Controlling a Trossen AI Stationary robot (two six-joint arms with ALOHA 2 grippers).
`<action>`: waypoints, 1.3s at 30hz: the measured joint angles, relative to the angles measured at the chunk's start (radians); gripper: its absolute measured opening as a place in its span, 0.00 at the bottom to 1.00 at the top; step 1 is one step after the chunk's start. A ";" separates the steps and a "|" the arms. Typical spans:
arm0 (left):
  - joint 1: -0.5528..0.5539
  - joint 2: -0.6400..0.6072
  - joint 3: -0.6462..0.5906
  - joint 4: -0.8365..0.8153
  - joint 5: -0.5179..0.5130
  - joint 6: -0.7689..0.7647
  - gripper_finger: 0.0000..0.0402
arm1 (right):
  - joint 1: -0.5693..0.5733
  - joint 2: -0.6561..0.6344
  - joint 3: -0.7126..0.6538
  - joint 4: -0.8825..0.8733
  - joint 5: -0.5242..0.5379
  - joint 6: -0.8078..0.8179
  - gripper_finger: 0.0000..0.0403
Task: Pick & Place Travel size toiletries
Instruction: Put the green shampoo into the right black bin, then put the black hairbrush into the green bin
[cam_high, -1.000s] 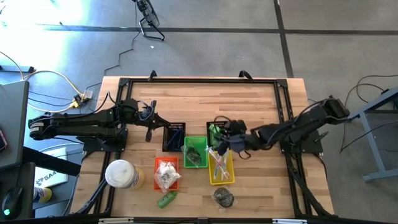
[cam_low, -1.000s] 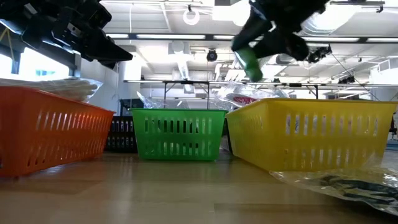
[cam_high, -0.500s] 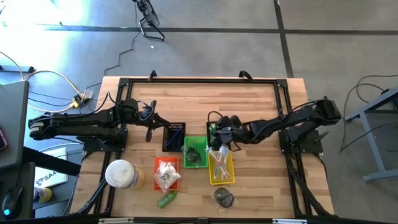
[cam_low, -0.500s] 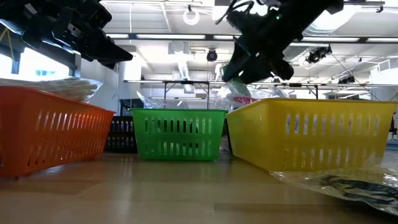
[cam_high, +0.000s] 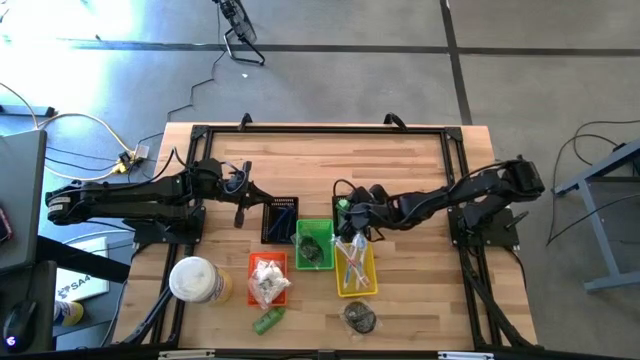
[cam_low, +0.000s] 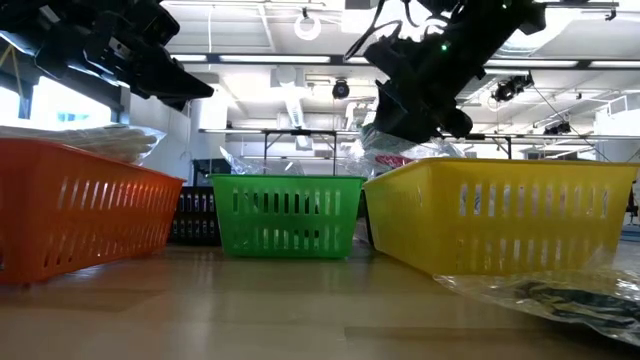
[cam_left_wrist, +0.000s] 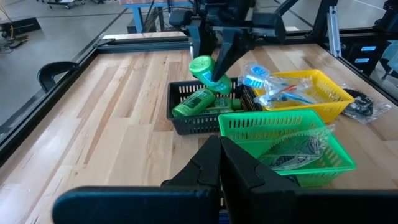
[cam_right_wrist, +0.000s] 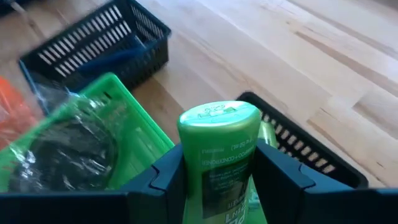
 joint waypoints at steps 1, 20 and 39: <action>0.000 0.000 0.000 0.000 0.000 0.000 0.00 | 0.000 0.017 0.000 0.000 -0.003 0.000 0.36; 0.000 0.000 0.000 -0.001 0.001 0.003 0.00 | -0.014 0.084 0.000 0.027 -0.089 -0.057 0.50; 0.000 0.000 0.000 0.000 0.001 0.003 0.00 | -0.019 -0.129 0.000 0.024 -0.178 -0.139 0.50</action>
